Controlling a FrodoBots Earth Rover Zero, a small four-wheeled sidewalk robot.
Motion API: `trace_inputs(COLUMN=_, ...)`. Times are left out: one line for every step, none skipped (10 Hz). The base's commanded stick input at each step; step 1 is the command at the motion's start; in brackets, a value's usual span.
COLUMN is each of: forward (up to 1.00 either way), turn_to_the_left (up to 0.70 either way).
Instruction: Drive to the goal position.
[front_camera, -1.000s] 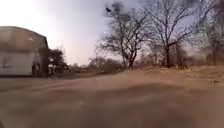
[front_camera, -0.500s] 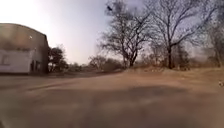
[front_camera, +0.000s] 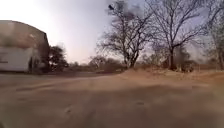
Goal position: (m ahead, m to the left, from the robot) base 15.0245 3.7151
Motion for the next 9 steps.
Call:
trace_inputs(forward=0.70, turn_to_the_left=0.00)
trace_inputs(forward=0.70, turn_to_the_left=0.00)
trace_inputs(forward=0.70, turn_to_the_left=0.00)
trace_inputs(forward=0.70, turn_to_the_left=0.00)
trace_inputs(forward=0.70, turn_to_the_left=0.00)
trace_inputs(forward=0.70, turn_to_the_left=0.00)
trace_inputs(forward=0.70, turn_to_the_left=0.00)
trace_inputs(forward=0.70, turn_to_the_left=0.00)
trace_inputs(forward=0.70, turn_to_the_left=0.00)
